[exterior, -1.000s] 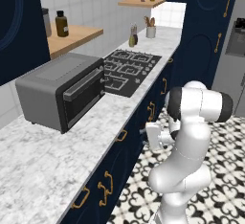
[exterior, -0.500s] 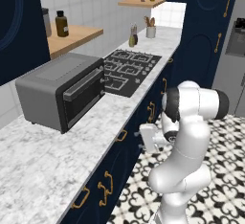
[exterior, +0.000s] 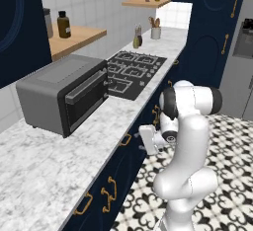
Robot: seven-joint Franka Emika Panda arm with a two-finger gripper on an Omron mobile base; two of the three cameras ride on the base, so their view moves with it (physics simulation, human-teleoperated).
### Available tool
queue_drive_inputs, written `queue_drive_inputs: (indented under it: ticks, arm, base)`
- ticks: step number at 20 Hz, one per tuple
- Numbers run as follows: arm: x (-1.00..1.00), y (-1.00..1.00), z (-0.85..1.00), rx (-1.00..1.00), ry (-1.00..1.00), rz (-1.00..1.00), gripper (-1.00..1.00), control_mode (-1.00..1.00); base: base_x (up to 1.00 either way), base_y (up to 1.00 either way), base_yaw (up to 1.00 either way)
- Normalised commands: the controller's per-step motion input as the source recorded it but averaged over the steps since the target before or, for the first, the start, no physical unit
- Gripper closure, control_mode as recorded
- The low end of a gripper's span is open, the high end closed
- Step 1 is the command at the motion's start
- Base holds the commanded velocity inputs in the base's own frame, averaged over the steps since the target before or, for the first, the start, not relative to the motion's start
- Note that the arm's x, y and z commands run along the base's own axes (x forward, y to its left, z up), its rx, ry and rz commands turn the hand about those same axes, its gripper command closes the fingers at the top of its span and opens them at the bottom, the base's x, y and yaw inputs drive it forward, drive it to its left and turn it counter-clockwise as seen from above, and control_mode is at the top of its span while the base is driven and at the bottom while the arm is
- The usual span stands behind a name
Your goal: Take a straw from the drawer in front and place it inside the glass cup on the dining counter.
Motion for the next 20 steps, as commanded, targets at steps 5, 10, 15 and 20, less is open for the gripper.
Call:
queue_drive_inputs:
  ticks: [5,10,15,20]
  arm:
    - [0.37,0.02,-0.36,0.0,0.0,0.0,-1.0,-1.0]
    - [0.31,0.0,-0.35,0.0,0.02,0.0,-1.0,-1.0]
    - [0.41,0.07,-0.26,0.0,0.0,0.0,-1.0,-1.0]
    - [0.49,0.24,-0.25,0.0,0.0,0.0,-1.0,-1.0]
  base:
    - [0.0,0.0,0.0]
    - [0.0,0.0,0.0]
    - [0.0,0.0,0.0]
    - [0.0,0.0,0.0]
